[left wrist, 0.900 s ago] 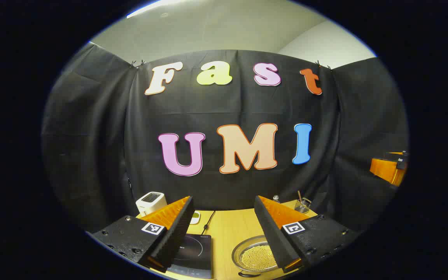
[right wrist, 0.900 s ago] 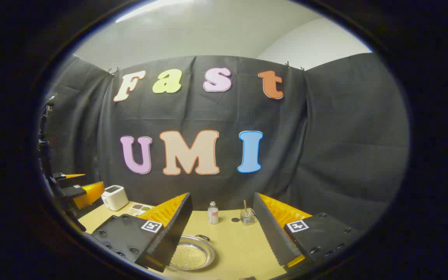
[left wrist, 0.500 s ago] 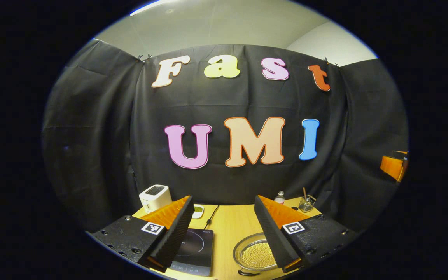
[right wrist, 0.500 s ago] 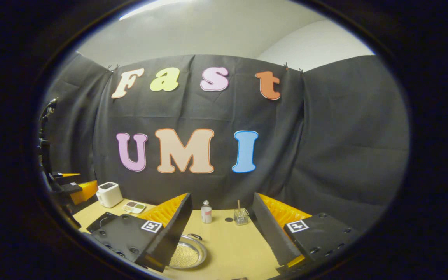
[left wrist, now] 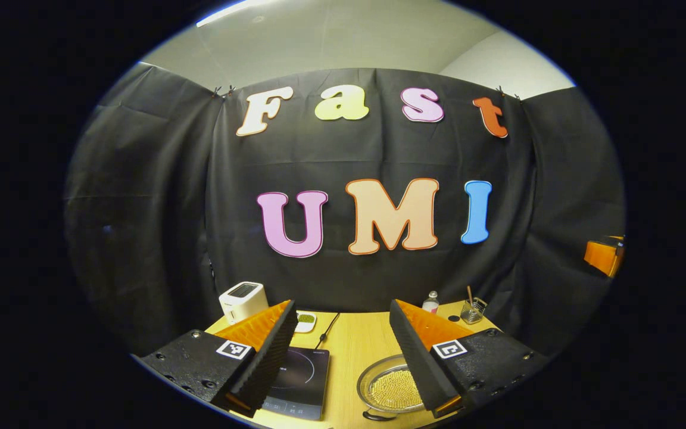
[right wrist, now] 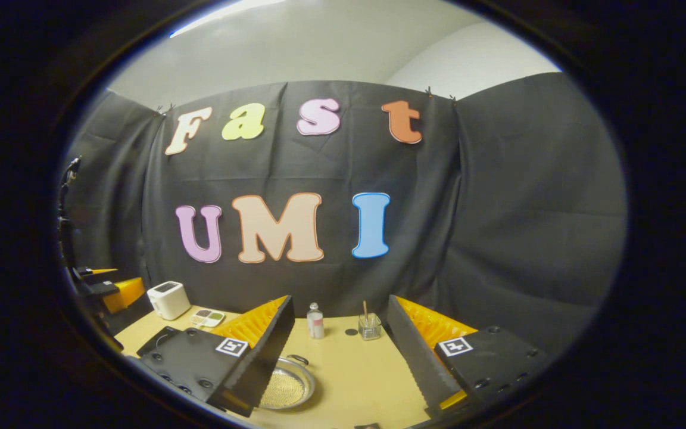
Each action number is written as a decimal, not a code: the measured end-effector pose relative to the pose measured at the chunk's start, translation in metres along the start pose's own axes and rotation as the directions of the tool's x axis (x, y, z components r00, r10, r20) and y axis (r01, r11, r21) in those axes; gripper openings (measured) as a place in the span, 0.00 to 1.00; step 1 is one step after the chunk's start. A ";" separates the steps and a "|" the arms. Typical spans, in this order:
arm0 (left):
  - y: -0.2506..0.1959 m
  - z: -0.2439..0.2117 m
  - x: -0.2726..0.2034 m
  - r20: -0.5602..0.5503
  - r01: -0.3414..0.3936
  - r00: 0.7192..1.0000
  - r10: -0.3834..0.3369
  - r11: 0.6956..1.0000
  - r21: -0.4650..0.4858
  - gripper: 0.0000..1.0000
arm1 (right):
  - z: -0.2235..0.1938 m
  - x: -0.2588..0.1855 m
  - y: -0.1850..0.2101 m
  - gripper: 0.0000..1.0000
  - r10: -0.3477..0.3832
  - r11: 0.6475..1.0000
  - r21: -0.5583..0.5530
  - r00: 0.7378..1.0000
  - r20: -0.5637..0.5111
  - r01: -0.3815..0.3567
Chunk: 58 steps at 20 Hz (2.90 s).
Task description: First push the handle of the pot to place it horizontally, then grasp the pot with both hands and set it on the induction cooktop.
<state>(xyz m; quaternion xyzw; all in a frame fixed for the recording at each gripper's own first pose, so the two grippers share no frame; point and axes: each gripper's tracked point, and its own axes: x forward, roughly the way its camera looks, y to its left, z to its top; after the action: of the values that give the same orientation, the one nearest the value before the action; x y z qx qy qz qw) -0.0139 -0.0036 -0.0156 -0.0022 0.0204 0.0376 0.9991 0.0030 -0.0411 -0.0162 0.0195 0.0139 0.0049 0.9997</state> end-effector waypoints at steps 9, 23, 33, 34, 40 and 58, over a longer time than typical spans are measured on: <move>-0.005 -0.006 -0.042 0.016 -0.079 0.997 0.079 0.997 -0.001 0.95 | -0.020 0.005 0.004 0.95 0.133 0.991 0.024 0.991 -0.014 -0.132; 0.012 -0.030 -0.093 -0.032 -0.229 0.973 0.228 0.973 -0.024 0.95 | -0.076 0.001 0.031 0.22 0.310 0.948 -0.043 0.944 -0.115 -0.316; 0.022 -0.037 -0.102 -0.067 -0.304 0.950 0.304 0.953 0.010 0.95 | -0.158 -0.011 0.087 0.27 0.470 0.873 0.038 0.817 -0.334 -0.486; 0.023 -0.040 -0.102 -0.072 -0.306 0.949 0.306 0.952 0.013 0.95 | -0.170 -0.010 0.091 0.28 0.473 0.870 0.050 0.802 -0.365 -0.490; 0.053 -0.053 -0.089 -0.091 -0.296 0.951 0.295 0.955 0.010 0.95 | -0.235 -0.014 0.121 0.18 0.446 0.872 0.073 0.725 -0.524 -0.484; 0.183 -0.108 0.019 -0.180 -0.160 0.971 0.154 0.987 -0.018 0.93 | -0.426 -0.059 0.190 0.27 0.170 0.976 0.101 0.387 -0.906 -0.192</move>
<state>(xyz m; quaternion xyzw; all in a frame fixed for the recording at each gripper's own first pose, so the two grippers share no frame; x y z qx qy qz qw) -0.0127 0.1796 -0.1246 -0.0199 0.1093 0.1165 0.9870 -0.0693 0.1647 -0.4331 0.0050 0.5521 0.1234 0.8246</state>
